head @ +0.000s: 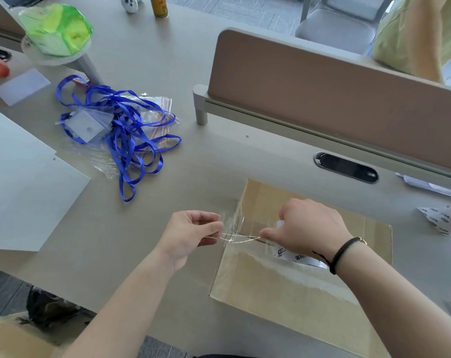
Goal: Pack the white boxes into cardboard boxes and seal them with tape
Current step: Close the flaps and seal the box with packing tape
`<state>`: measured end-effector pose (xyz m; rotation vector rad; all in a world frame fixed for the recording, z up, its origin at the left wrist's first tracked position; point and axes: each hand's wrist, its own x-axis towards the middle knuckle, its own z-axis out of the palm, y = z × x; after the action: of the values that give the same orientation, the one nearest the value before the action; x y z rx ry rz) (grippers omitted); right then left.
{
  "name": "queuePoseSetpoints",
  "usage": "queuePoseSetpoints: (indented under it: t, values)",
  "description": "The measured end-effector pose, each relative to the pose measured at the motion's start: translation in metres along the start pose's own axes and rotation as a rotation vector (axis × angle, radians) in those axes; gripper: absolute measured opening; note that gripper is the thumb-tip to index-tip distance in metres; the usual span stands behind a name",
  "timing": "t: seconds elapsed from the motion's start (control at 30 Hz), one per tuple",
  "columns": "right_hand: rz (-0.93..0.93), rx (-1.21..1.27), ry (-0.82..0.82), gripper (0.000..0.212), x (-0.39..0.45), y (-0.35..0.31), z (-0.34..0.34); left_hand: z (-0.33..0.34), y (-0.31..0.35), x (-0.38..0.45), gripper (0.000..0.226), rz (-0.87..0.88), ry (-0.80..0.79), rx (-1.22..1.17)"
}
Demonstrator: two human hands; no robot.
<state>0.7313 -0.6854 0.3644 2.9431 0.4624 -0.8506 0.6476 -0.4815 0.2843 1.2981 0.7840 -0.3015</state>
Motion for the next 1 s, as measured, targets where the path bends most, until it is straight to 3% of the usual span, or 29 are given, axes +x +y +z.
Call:
queuePoseSetpoints:
  t: [0.83,1.0]
  values:
    - [-0.008,-0.061,-0.022,0.041,0.008,-0.002,0.003,0.004,-0.009,0.005,0.012,-0.024,0.020,0.019]
    - [-0.008,-0.055,-0.020,0.041,0.008,-0.001,0.003,0.003,-0.014,0.005,0.029,-0.059,-0.060,-0.017]
